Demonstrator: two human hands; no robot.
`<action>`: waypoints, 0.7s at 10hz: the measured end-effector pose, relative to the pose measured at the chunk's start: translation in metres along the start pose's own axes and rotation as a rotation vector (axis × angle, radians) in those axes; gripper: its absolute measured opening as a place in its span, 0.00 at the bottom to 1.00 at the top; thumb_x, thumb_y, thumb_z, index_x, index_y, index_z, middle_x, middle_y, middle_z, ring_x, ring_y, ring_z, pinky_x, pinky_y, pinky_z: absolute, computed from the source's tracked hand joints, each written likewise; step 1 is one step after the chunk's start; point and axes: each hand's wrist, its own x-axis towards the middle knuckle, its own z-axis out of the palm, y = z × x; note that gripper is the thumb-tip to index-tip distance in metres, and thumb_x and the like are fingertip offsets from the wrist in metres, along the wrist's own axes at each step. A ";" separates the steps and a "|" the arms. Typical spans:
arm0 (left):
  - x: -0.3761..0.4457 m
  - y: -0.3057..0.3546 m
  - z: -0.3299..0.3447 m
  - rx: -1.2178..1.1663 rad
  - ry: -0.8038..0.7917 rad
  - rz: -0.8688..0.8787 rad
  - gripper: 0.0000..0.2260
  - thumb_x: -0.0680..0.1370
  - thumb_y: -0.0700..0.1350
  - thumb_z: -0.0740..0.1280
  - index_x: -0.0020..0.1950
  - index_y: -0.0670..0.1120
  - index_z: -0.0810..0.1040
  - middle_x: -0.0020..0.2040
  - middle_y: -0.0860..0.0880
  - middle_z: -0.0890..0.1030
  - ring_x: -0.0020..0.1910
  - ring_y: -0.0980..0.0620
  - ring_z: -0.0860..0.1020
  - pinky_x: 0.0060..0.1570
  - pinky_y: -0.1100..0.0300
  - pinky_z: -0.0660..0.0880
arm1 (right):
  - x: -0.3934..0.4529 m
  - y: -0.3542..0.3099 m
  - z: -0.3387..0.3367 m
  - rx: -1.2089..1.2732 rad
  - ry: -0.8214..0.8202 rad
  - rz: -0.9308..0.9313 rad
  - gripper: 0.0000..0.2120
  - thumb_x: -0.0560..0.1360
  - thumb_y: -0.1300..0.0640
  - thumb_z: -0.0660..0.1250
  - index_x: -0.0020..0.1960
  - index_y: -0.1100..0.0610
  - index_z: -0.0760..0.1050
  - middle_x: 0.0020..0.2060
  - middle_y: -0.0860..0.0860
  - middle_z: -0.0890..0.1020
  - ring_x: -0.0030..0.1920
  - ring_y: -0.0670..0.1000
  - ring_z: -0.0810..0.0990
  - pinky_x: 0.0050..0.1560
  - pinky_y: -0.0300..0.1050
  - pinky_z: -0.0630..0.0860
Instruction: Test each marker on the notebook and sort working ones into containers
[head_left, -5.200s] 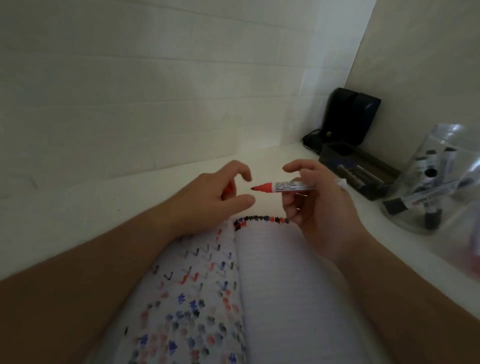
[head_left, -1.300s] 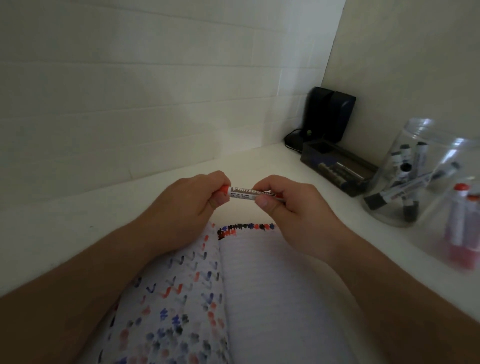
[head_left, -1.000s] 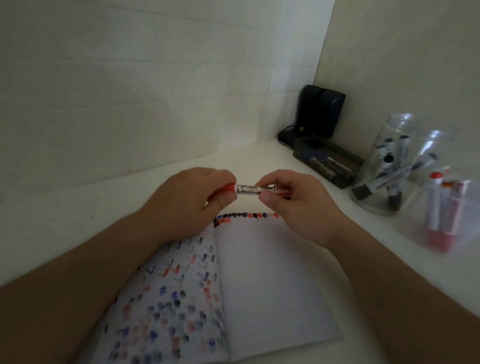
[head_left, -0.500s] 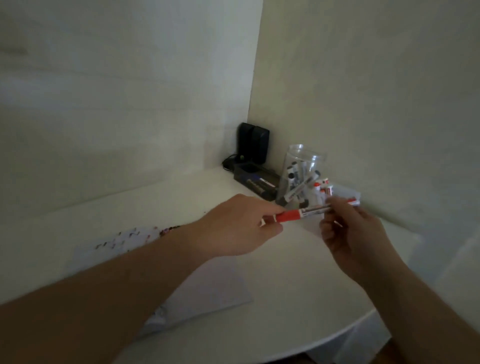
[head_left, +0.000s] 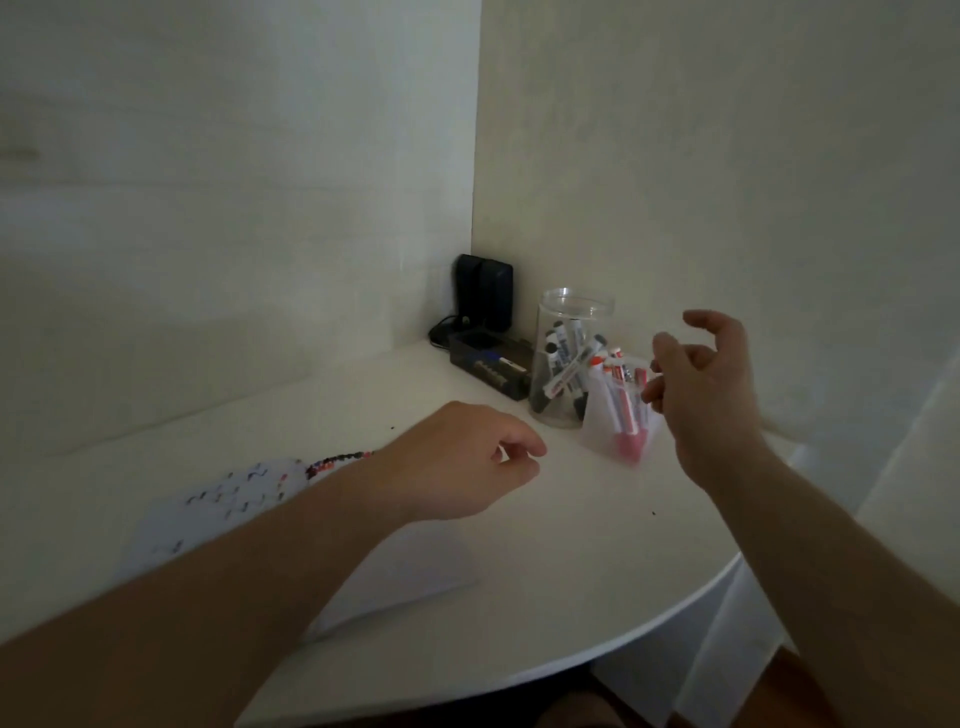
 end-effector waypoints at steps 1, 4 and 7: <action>-0.013 -0.016 -0.009 0.040 -0.008 -0.036 0.12 0.81 0.57 0.66 0.63 0.61 0.82 0.55 0.60 0.81 0.51 0.62 0.78 0.51 0.65 0.73 | -0.024 -0.003 0.028 -0.048 -0.196 -0.033 0.10 0.81 0.60 0.68 0.59 0.49 0.75 0.37 0.53 0.81 0.32 0.50 0.79 0.33 0.45 0.74; -0.116 -0.094 -0.033 0.217 -0.095 -0.254 0.19 0.71 0.68 0.60 0.58 0.68 0.79 0.59 0.63 0.73 0.61 0.62 0.72 0.64 0.61 0.70 | -0.098 0.039 0.102 -0.621 -0.911 -0.151 0.09 0.80 0.52 0.68 0.57 0.38 0.76 0.49 0.39 0.79 0.50 0.41 0.78 0.49 0.37 0.73; -0.125 -0.079 -0.030 0.374 -0.031 -0.554 0.52 0.59 0.86 0.39 0.78 0.63 0.56 0.82 0.50 0.54 0.77 0.47 0.63 0.75 0.55 0.51 | -0.104 0.041 0.105 -0.569 -0.888 -0.153 0.21 0.77 0.56 0.71 0.40 0.27 0.79 0.44 0.39 0.82 0.45 0.39 0.80 0.58 0.38 0.76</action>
